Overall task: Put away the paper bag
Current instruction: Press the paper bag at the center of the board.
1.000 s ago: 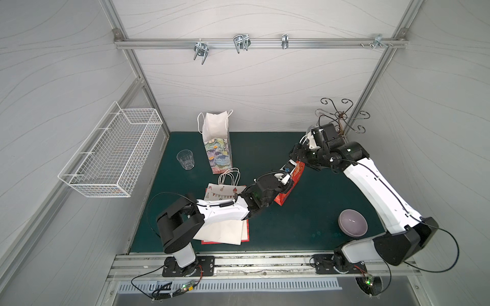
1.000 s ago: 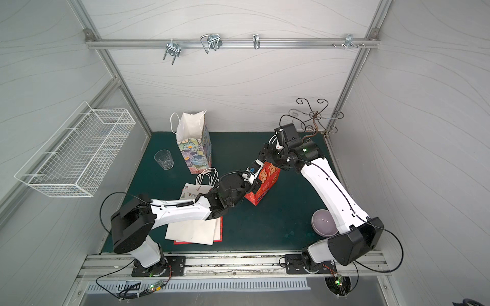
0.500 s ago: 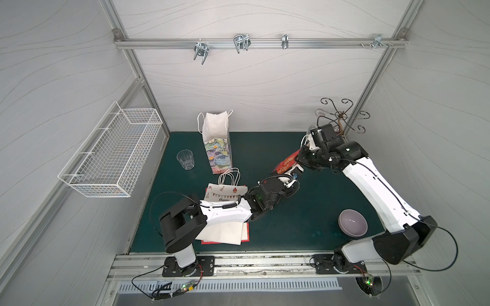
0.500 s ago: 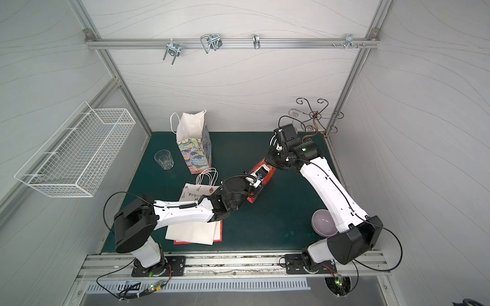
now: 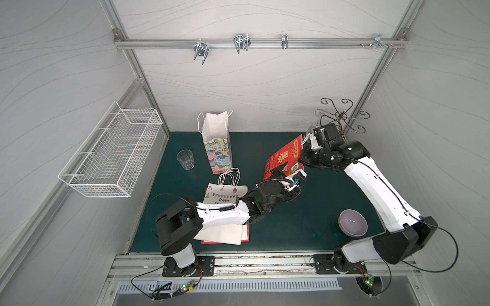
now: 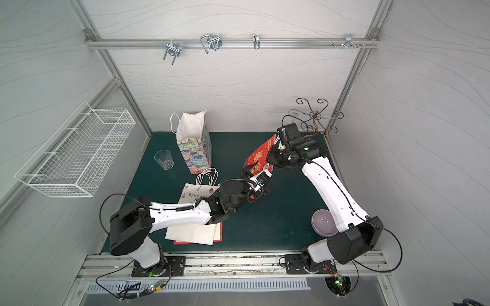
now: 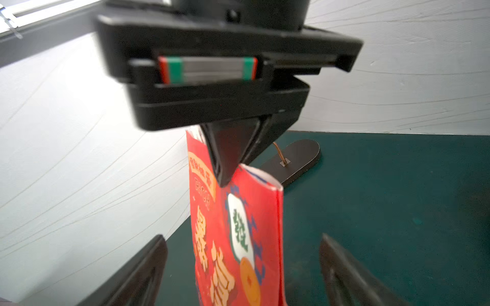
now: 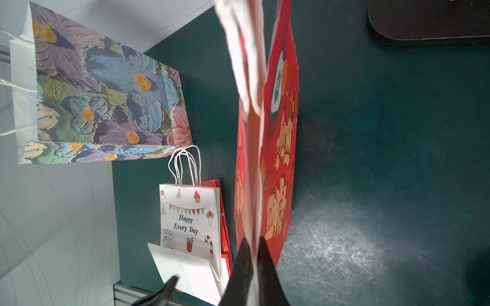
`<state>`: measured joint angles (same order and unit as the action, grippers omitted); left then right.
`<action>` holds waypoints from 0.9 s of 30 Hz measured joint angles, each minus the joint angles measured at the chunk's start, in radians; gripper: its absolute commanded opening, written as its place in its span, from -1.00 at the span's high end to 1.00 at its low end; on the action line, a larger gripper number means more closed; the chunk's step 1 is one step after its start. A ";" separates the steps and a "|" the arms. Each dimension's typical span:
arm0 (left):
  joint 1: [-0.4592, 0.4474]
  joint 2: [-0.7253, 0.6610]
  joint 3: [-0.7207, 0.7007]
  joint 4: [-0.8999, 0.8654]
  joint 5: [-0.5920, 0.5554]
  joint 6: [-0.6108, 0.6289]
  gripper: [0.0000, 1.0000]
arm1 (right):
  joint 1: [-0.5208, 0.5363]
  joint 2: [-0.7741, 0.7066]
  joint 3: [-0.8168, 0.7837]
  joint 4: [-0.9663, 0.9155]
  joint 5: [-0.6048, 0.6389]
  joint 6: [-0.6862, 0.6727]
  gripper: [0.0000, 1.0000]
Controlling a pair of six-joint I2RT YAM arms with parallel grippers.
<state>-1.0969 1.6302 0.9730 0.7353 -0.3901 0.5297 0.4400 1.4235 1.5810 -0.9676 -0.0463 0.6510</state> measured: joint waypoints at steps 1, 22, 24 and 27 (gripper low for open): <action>0.001 -0.032 -0.027 0.003 0.026 -0.010 -1.00 | -0.017 -0.003 -0.002 0.000 -0.019 -0.051 1.00; 0.665 -0.530 -0.180 -0.526 1.041 -0.455 -0.99 | -0.031 -0.155 -0.029 -0.289 -0.347 -1.206 1.00; 0.672 -0.484 -0.113 -0.561 1.144 -0.453 -0.98 | -0.018 -0.155 -0.028 -0.314 -0.349 -1.254 1.00; 0.673 -0.412 -0.026 -0.557 1.262 -0.460 -0.99 | 0.000 -0.155 -0.026 -0.340 -0.351 -1.309 1.00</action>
<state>-0.4240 1.2186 0.9466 0.1787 0.8719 0.0696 0.4404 1.2686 1.5547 -1.3071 -0.3973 -0.6582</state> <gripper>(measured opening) 0.993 0.062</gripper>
